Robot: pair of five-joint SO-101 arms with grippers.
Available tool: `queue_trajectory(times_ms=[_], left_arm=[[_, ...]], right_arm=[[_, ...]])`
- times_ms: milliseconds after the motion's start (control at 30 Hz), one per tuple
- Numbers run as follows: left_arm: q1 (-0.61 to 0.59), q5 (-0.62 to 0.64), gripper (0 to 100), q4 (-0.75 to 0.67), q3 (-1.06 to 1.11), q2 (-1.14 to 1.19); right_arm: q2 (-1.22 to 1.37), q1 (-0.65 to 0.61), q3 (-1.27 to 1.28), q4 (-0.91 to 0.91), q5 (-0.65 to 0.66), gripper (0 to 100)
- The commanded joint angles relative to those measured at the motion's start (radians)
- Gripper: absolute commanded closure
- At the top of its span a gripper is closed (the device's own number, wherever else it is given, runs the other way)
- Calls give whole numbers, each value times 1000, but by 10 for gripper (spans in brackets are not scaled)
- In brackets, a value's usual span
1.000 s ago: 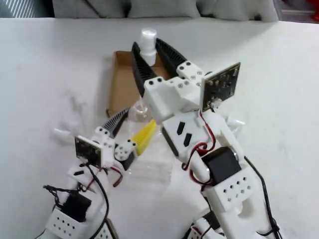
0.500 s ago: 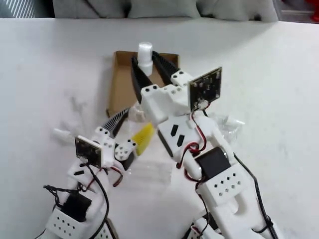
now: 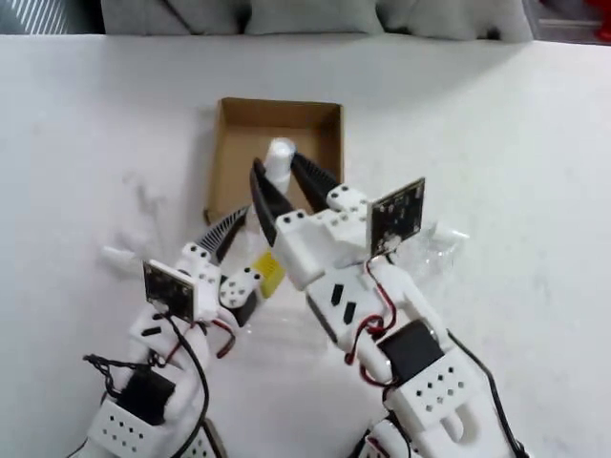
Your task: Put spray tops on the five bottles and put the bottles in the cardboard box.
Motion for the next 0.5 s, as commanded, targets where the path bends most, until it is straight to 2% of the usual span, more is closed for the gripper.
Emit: queue_trajectory(times_ms=[0, 400, 467], left_arm=[[7, -9, 876, 5, -3, -15], [7, -9, 876, 5, -3, -15], [7, -9, 876, 5, -3, -15]], right_arm=[[-51, -62, 20, -19, -6, 981], [1, -48, 26, -19, -3, 981], [16, -48, 29, -19, 51, 981]])
